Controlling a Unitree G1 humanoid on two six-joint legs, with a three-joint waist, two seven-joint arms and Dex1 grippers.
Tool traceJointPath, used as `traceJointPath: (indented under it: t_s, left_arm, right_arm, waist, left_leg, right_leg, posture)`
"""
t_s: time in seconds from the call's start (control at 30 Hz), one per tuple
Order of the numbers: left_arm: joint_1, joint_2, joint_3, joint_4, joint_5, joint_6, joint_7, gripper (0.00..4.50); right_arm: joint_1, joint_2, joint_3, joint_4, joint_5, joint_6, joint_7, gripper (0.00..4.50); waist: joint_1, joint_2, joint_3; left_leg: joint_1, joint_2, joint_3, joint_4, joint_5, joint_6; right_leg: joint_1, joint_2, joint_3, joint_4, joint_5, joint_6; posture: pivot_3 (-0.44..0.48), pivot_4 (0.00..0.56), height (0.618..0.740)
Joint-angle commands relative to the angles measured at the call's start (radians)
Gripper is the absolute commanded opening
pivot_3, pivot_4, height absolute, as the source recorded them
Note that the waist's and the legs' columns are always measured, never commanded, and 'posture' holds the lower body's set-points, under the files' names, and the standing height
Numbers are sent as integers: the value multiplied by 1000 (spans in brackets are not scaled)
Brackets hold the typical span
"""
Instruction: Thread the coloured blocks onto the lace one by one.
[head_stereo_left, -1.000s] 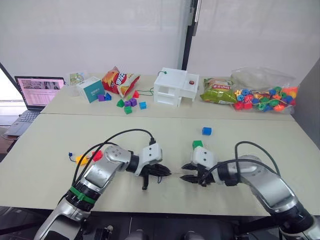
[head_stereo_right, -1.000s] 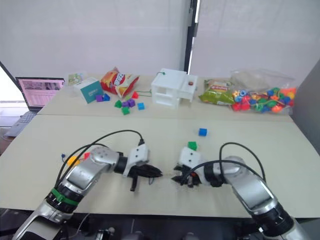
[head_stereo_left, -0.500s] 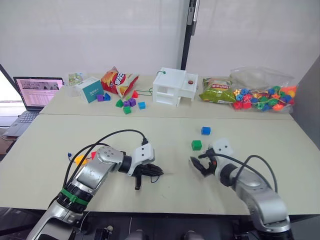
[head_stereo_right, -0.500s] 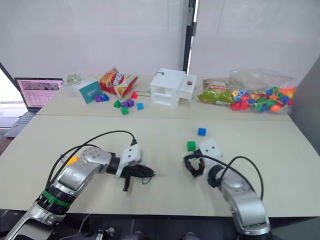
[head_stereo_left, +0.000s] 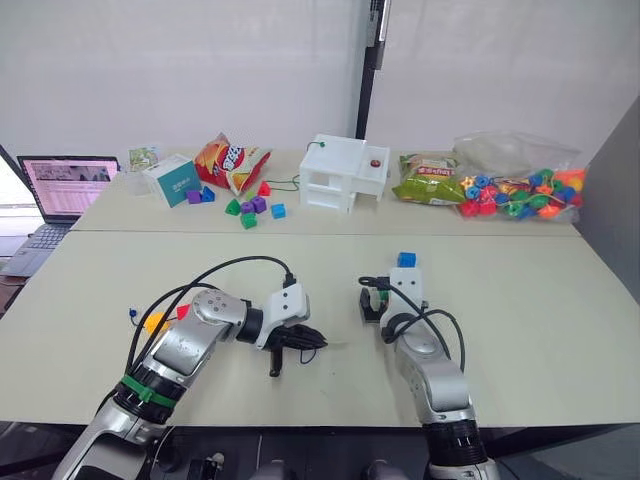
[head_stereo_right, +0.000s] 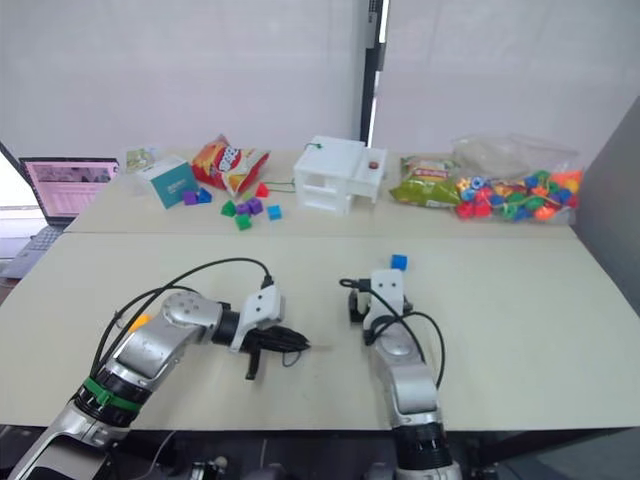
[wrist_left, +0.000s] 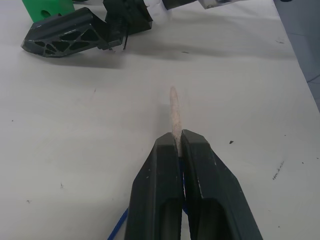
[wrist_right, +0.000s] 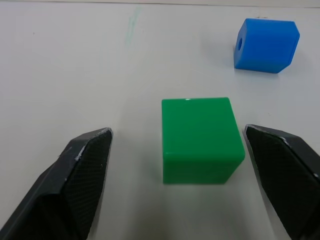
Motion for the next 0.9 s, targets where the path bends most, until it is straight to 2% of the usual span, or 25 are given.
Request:
traceJointPath:
  t_s: [0.03, 0.23, 0.37, 0.47, 0.57, 0.67, 0.73, 0.9]
  left_arm:
    - [-17, -1, 16, -17, -13, -1, -1, 0]
    - [-19, -6, 14, -10, -12, -5, 1, 0]
    - [-20, -8, 13, -2, -11, -9, -1, 0]
    - [-17, -8, 12, -2, -10, -12, -2, 0]
    - [-19, -7, 13, 5, -10, -14, -5, 0]
    - [-27, -6, 9, 16, -8, -18, -14, 0]
    - [-31, -6, 6, 20, -7, -19, -21, 0]
    - [-33, -1, 3, 16, -4, -15, -32, 0]
  right_arm:
    - [13, 14, -18, -31, 27, -62, 7, 3235]
    - [25, 13, -8, -59, 44, -83, 37, 1241]
    - [60, 22, 24, -144, 53, -68, 68, 1176]
    - [127, 28, 65, -276, 48, 4, 71, 1176]
    - [283, -20, 189, -526, 28, 139, 84, 1176]
    - [406, -79, 247, -664, 21, 270, 93, 1176]
    - [448, -88, 256, -682, 36, 314, 97, 1176]
    - [469, -49, 273, -585, 44, 321, 87, 1176]
  waist:
    - [-2, 0, 0]
    - [-4, 0, 0]
    - [-4, 0, 0]
    - [-3, 0, 0]
    - [1, 0, 0]
    - [-1, 0, 0]
    - [0, 0, 0]
    - [-1, 0, 0]
  left_leg:
    - [-1, 0, 0, 0, 0, 0]
    - [-2, 0, 1, 0, 0, 0]
    - [-3, 0, 1, 0, 0, 0]
    - [-3, 0, 1, 0, 0, 0]
    - [-4, 0, 1, 0, 0, 0]
    - [-5, 0, 1, 1, 0, 0]
    - [-4, 0, 1, 2, 0, 0]
    - [-1, 1, 1, 3, 1, 0]
  right_leg:
    - [-1, 0, 0, 1, 0, 0]
    - [-5, 0, 2, 8, 0, 0]
    - [-5, 0, 2, 8, 0, 0]
    - [-6, 0, 2, 8, 0, 0]
    - [-6, 0, 1, 8, 0, 0]
    - [-6, 0, 1, 7, 0, 0]
    - [-5, 0, 1, 5, 0, 0]
    - [-4, 1, 1, 6, -1, -1]
  posture:
    - [0, 150, 740]
    - [0, 150, 740]
    - [0, 150, 740]
    - [0, 150, 740]
    - [0, 150, 740]
    - [0, 150, 740]
    - [0, 150, 740]
    - [0, 150, 740]
